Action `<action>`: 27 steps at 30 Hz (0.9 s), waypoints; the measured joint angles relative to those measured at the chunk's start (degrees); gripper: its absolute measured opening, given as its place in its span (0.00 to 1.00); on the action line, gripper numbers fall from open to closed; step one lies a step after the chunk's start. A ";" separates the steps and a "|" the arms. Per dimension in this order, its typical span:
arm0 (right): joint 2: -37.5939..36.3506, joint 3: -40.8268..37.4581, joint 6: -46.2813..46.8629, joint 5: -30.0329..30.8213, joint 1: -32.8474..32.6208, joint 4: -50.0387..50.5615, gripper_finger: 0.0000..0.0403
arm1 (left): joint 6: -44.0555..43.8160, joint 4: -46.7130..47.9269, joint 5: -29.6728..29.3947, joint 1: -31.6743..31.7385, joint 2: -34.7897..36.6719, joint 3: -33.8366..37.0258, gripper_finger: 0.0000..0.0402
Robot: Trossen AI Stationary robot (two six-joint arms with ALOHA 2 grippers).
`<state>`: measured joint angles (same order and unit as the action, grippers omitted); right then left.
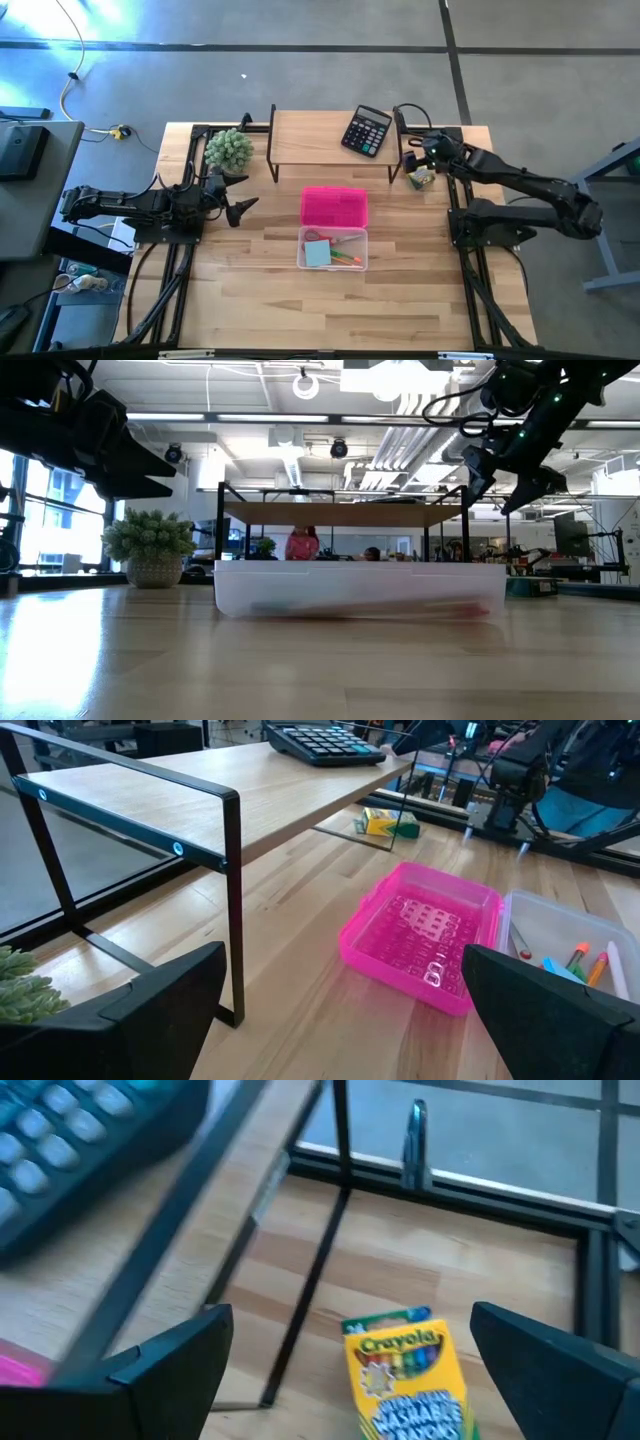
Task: Pack school essentials
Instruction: Adjust the shelf
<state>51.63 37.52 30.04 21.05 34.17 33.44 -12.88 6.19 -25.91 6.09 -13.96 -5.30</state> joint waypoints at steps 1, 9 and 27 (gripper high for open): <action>0.15 0.00 0.03 0.00 -0.28 -0.60 0.99 | 0.00 0.01 0.00 0.00 0.00 0.00 0.98; 0.21 0.00 1.01 0.12 -1.90 -2.98 0.99 | 0.00 -0.01 0.00 0.00 0.00 0.00 0.98; 8.12 0.00 0.90 -0.62 -1.95 -11.51 0.99 | 0.00 -0.01 0.00 0.00 0.00 0.00 0.98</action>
<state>59.75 37.52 30.94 20.43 32.23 21.93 -12.88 6.18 -25.91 6.09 -13.96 -5.30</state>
